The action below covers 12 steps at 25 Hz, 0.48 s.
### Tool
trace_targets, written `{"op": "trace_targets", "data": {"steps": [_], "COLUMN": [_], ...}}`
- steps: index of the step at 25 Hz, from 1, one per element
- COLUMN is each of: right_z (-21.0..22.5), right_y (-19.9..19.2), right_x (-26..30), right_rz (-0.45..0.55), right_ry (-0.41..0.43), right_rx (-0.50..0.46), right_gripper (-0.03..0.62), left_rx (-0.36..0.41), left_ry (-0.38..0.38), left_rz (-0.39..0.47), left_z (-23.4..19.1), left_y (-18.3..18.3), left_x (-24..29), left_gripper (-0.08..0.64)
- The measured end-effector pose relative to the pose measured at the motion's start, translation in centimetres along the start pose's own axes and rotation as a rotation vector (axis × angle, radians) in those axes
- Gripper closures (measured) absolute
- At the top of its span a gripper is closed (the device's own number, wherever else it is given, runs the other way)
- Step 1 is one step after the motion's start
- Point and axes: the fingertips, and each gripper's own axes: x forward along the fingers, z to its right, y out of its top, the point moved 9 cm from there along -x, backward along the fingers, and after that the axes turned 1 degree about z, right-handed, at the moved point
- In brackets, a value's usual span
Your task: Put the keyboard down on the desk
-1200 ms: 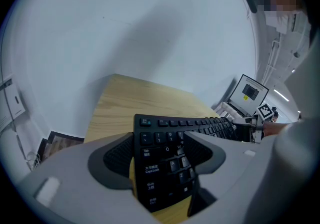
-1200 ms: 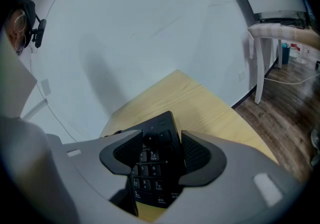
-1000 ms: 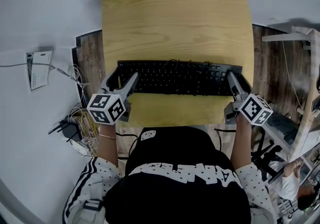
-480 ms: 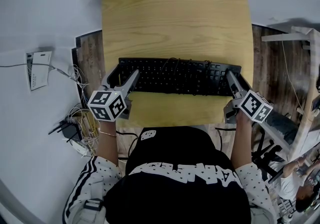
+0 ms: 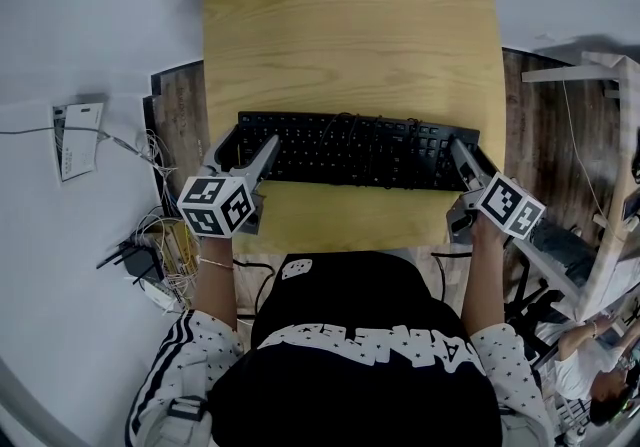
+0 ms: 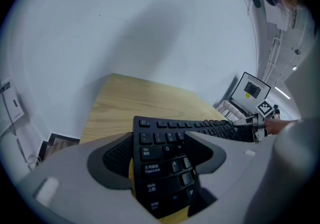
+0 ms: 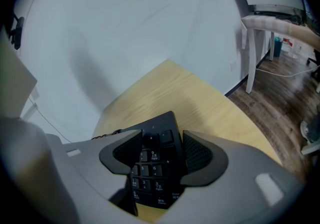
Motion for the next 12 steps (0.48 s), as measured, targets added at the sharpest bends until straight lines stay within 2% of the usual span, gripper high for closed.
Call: {"op": "trace_targets", "data": {"steps": [12], "right_z": [-0.13], "right_y": [0.16], "right_x": [0.12], "right_rz": [-0.022], "right_ry": [-0.039], "right_rx": [-0.008], "right_gripper": [0.336], "left_rx": [-0.018], "left_ry": [-0.007], "left_rz": [-0.015], "left_z": [-0.25], "left_y": [-0.30], "left_x": [0.47], "left_gripper": [0.259]}}
